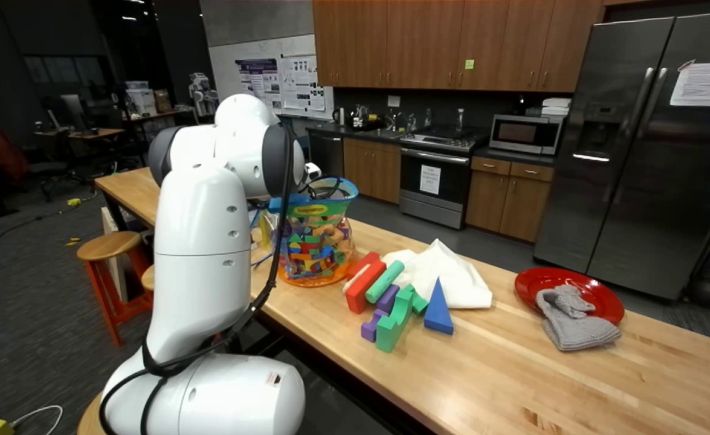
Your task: Remove the yellow rectangle plush toy from the bag and put it on the countertop
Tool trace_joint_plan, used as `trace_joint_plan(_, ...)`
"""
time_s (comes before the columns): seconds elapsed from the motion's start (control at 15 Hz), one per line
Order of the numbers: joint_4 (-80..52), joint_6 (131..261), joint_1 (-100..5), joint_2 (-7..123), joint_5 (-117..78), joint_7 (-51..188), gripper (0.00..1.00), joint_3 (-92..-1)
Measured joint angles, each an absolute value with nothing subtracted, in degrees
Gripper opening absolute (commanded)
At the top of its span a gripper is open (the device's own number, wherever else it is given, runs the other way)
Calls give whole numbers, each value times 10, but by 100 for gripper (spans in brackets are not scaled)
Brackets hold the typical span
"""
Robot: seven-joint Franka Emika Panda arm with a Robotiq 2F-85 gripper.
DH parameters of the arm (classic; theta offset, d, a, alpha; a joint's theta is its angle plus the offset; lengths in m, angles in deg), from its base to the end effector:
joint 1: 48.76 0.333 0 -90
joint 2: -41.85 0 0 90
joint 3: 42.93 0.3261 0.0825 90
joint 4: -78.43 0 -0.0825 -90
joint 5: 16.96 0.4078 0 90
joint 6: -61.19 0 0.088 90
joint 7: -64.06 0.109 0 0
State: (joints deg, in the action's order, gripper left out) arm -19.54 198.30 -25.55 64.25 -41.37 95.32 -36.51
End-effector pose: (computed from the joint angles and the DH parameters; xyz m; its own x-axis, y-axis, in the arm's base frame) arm 0.6233 0.3402 0.3911 0.8961 0.2365 0.3755 0.1957 -0.9700 0.1440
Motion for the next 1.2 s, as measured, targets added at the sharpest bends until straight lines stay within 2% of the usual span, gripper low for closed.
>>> trace_joint_plan(0.6, -236, 2041, -259, 642, -377, 950, 100, -370)
trace_joint_plan(0.67, -238, 2045, -259, 642, -377, 950, 82, -372)
trace_joint_plan(0.93, -244, 2057, -259, 642, -377, 950, 54, -379)
trace_joint_plan(1.0, -244, 2058, -259, 642, -377, 950, 49, -380)
trace_joint_plan(1.2, -244, 2059, -259, 641, -377, 950, 43, -380)
